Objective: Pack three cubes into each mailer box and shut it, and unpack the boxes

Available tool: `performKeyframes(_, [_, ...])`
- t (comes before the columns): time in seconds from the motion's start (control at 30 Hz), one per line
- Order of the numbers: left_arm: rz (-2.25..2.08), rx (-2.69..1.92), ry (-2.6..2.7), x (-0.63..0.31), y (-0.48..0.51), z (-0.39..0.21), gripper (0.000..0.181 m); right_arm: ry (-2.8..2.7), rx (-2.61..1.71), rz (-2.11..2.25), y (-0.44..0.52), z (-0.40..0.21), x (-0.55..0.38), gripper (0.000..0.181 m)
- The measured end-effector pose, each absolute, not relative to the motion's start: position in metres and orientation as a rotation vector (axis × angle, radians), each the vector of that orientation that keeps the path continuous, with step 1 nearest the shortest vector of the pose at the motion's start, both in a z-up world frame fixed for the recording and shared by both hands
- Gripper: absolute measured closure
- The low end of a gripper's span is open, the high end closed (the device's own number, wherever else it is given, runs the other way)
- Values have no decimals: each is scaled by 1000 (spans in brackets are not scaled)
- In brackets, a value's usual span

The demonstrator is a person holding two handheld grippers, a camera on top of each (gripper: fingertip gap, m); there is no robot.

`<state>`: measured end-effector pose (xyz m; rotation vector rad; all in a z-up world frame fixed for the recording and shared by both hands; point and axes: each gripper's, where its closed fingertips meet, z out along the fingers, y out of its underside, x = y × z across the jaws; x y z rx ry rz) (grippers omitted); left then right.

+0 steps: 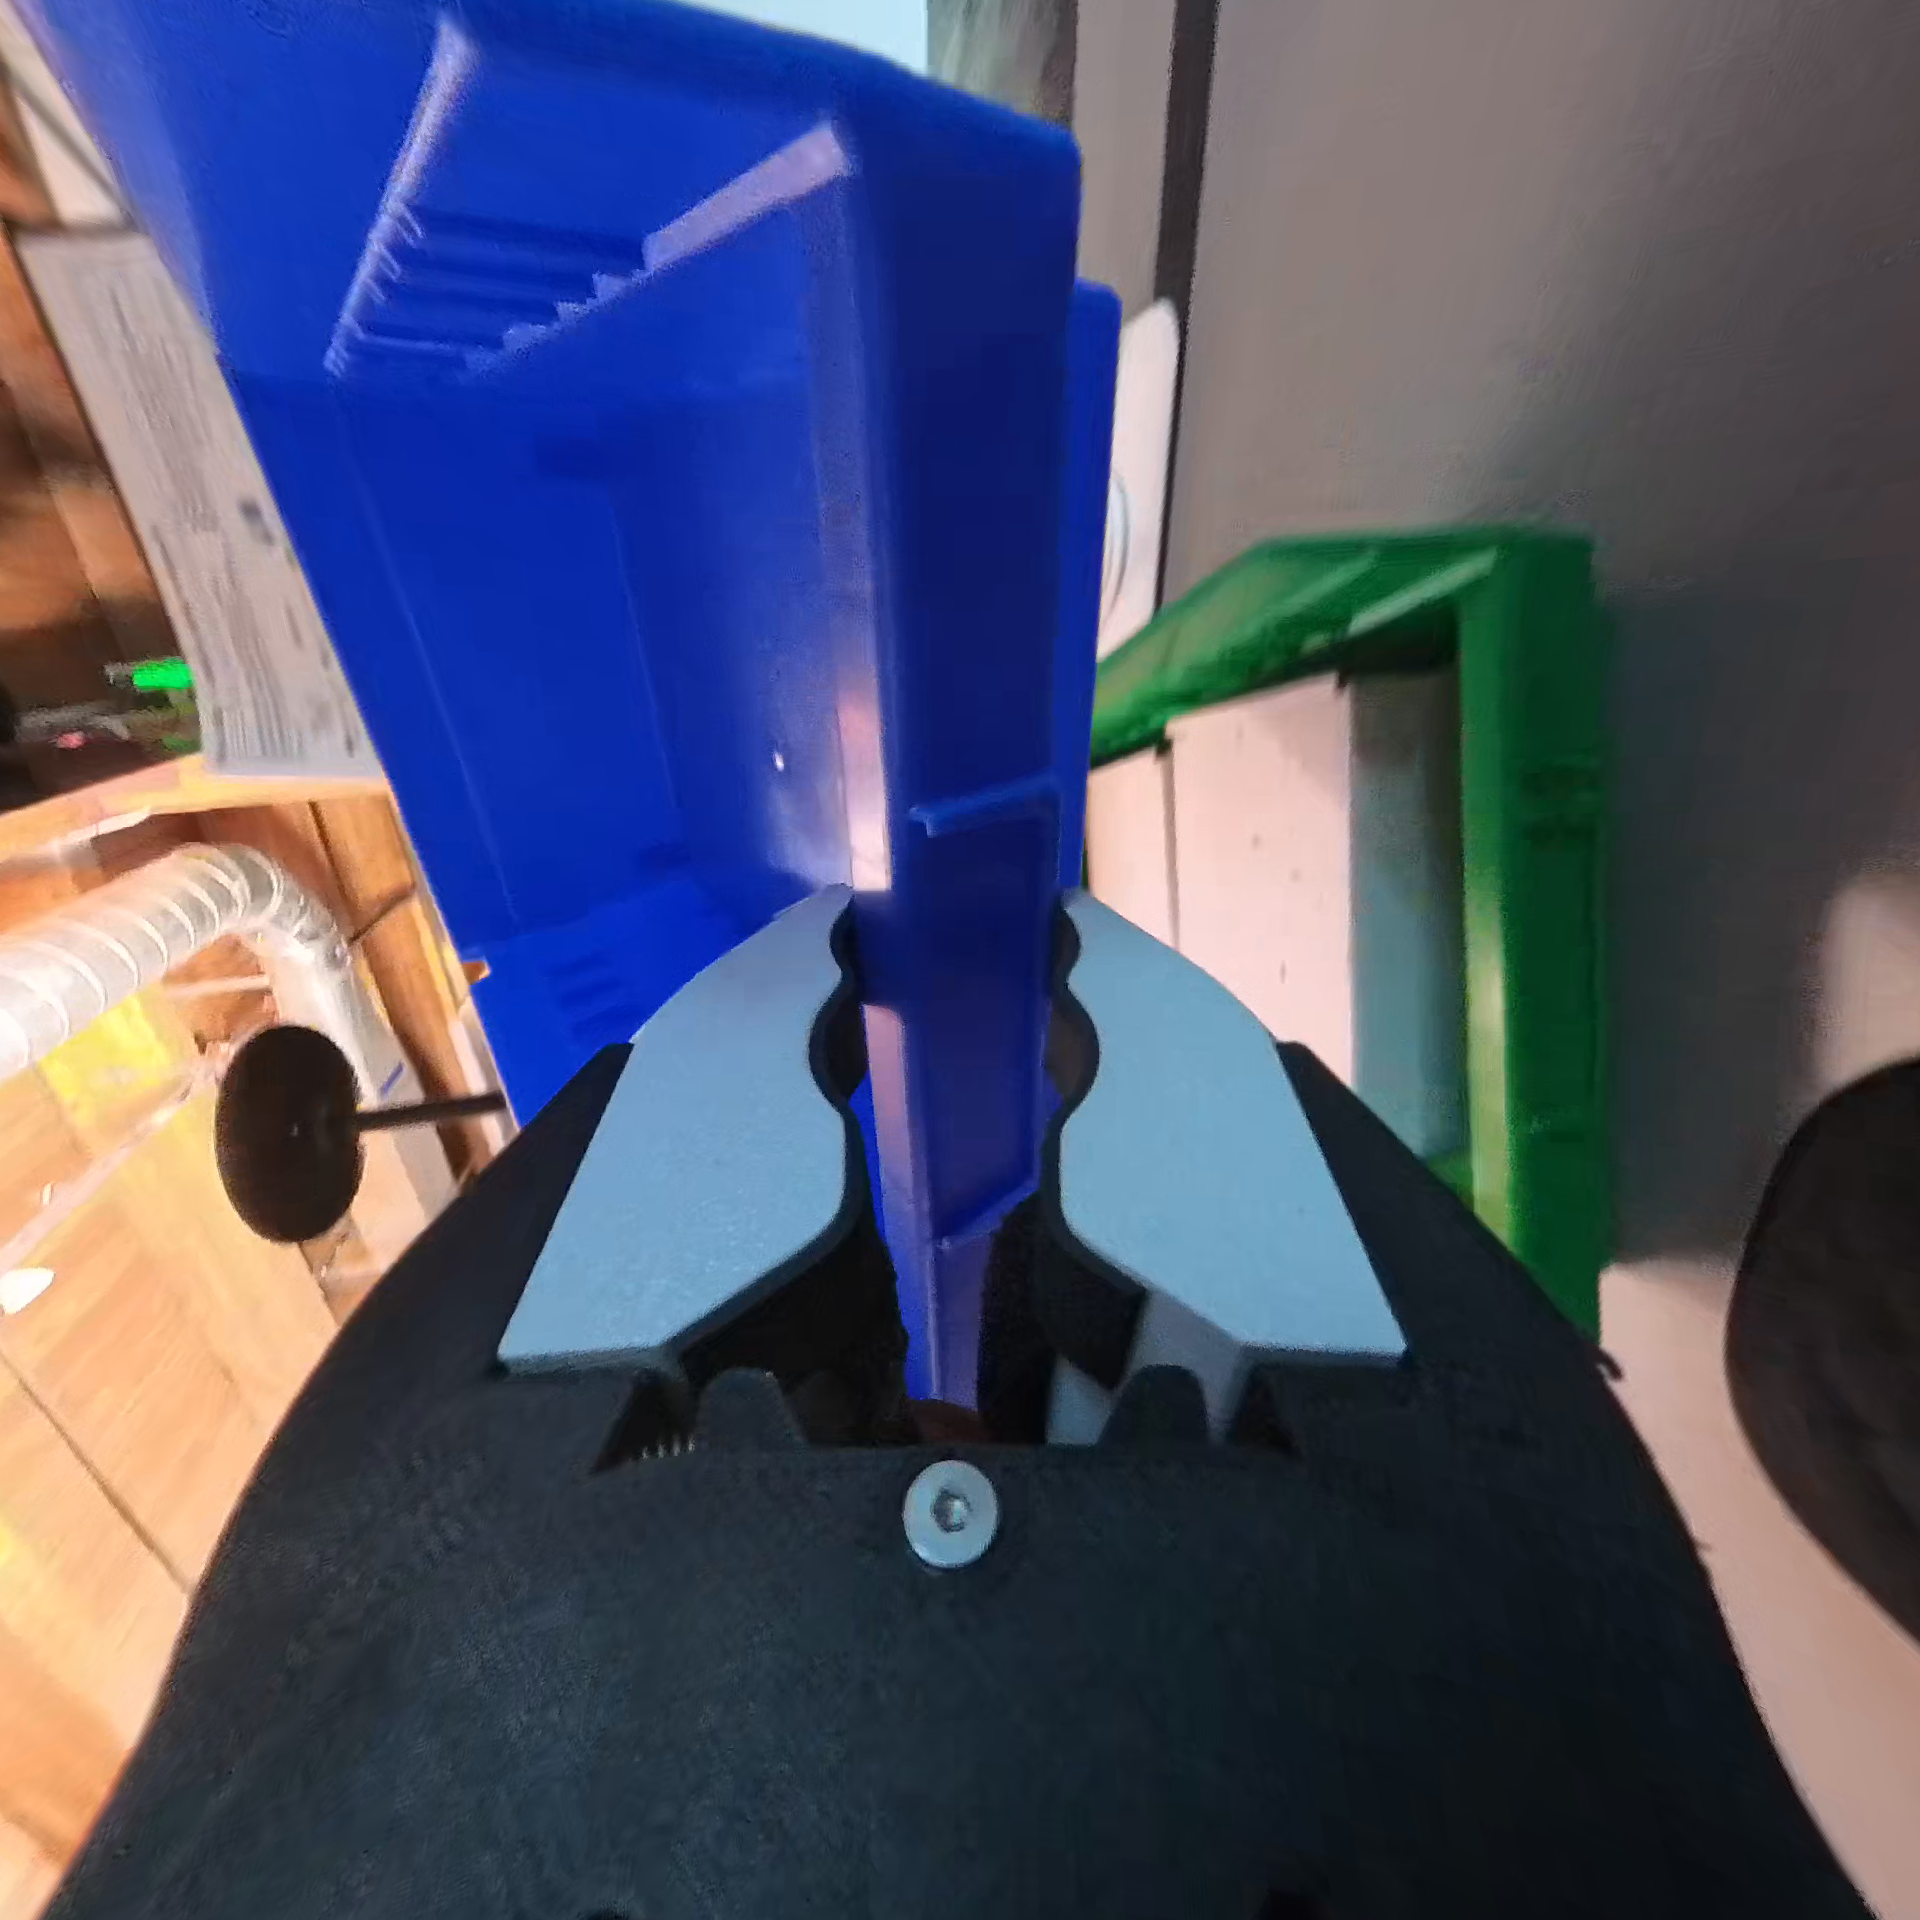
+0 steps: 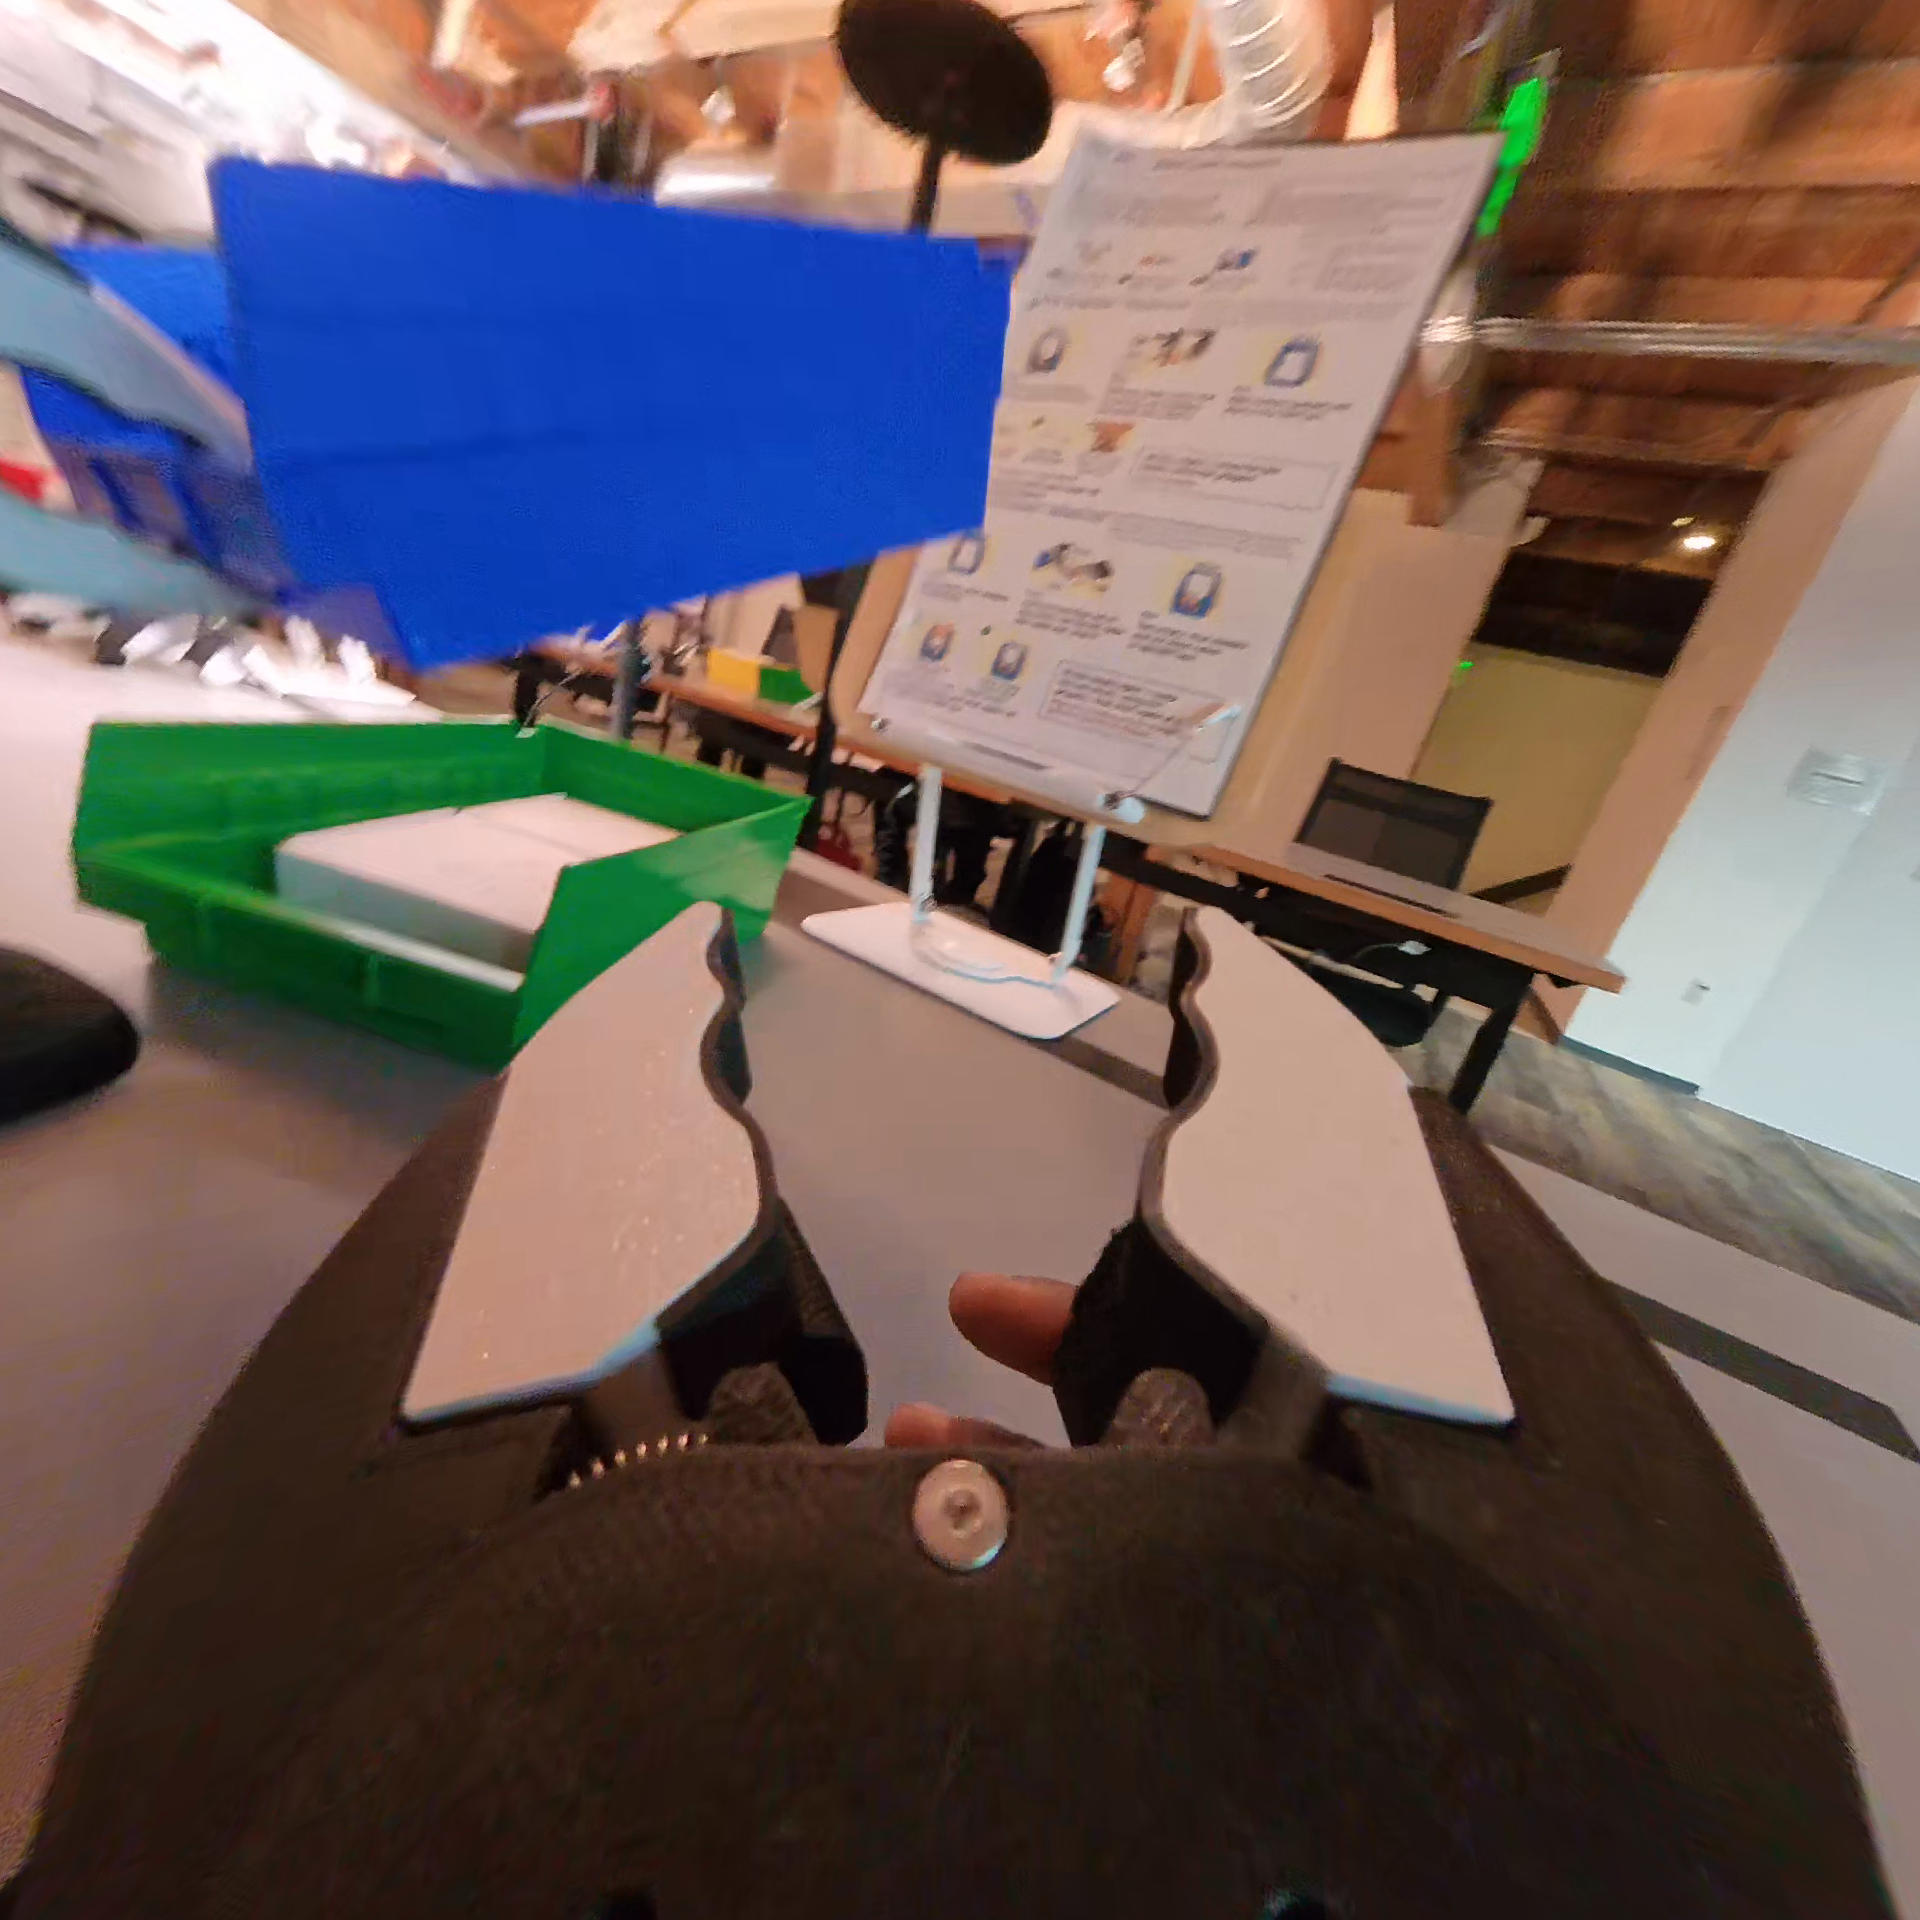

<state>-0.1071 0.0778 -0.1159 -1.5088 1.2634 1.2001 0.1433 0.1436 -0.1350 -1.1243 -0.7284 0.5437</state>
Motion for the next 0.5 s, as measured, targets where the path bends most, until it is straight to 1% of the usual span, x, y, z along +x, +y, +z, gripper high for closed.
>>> performKeyframes(0.27, [977,-1488,1460,5,132,-161,150,-397,-1071,496,161,-102,204,107])
performKeyframes(0.5, [874,-1537,1595,58,166,-219,149,-281,-1048,530,163,-93,224,111])
